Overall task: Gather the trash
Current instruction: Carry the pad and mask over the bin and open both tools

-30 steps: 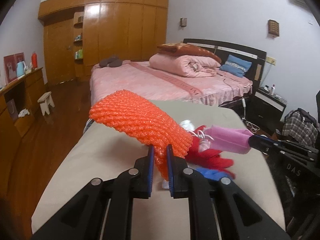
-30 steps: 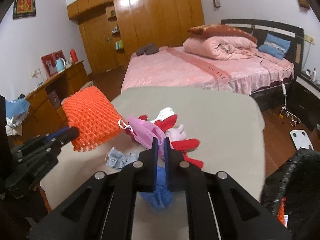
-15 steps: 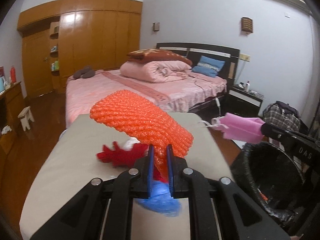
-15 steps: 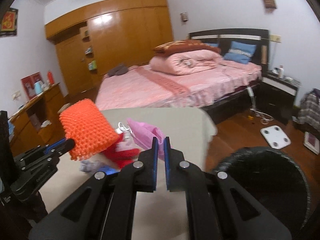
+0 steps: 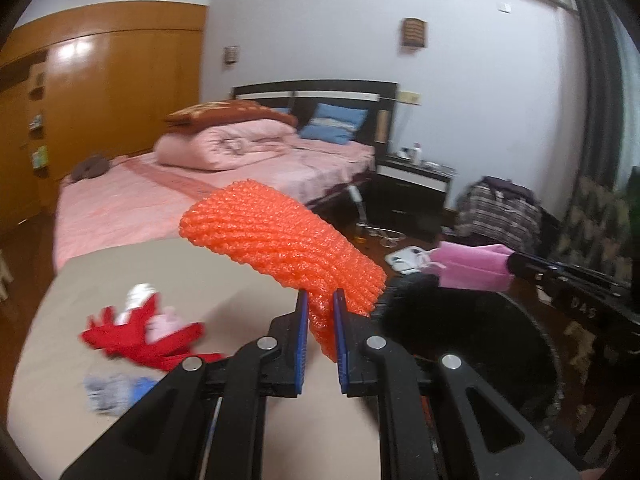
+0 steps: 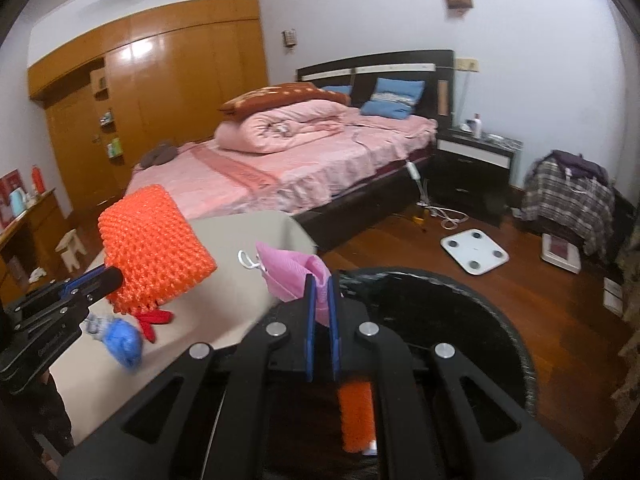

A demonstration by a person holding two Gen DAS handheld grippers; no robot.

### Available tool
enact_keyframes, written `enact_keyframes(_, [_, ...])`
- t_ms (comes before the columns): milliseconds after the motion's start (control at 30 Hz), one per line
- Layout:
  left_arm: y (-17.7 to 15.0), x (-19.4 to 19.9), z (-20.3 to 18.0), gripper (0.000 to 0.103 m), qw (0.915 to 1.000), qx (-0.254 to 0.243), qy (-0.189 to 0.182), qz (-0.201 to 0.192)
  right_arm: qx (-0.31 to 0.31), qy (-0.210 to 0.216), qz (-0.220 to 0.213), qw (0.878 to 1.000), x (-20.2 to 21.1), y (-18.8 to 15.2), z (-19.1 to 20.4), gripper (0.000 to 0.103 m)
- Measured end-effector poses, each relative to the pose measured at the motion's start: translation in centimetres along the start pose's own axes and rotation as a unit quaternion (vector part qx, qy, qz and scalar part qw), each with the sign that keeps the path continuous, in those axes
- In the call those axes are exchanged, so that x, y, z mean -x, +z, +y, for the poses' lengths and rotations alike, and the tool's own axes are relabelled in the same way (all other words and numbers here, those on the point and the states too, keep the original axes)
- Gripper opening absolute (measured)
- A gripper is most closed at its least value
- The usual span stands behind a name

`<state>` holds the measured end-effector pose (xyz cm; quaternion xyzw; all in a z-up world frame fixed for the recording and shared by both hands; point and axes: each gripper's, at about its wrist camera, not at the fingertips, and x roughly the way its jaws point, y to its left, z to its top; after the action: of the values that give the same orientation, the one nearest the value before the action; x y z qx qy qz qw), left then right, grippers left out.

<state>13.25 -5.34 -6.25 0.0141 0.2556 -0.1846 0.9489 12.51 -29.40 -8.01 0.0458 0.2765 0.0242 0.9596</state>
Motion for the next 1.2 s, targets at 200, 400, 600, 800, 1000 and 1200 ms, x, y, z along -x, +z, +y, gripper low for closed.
enact_keyframes(200, [0.0,-2.4,-4.3,0.012,0.9984,-0.022,-0.050,0.016,-0.017,-0.034,0.000,0.999,0.6,-0.9,-3.4,0.006])
enact_keyframes(400, [-0.2,-5.1,-7.7,0.013,0.9942,-0.033,-0.095,0.038,-0.034,-0.069,0.007,0.997,0.5,-2.2,-6.7,0.006])
enact_keyframes(600, [-1.2,-6.7,-9.0,0.051,0.9892,-0.037,-0.128,0.061,-0.041,-0.114,0.024,0.992,-0.1,-3.3,-8.7,0.043])
enact_keyframes(800, [-1.7,-5.2,-6.8,0.068,0.9936,-0.032,-0.096,0.050,-0.048,-0.127,0.003,0.991,0.7,-3.7,-8.4,0.090])
enact_keyframes(1000, [-1.7,-2.6,-2.3,0.083,0.9990,-0.011,-0.034,0.027,-0.038,-0.091,-0.007,0.995,1.0,-3.1,-5.6,0.096])
enact_keyframes(1200, [-2.3,0.4,3.2,0.091,0.9990,0.012,0.041,0.011,-0.017,-0.034,0.000,0.999,-0.3,-2.6,-0.1,0.096])
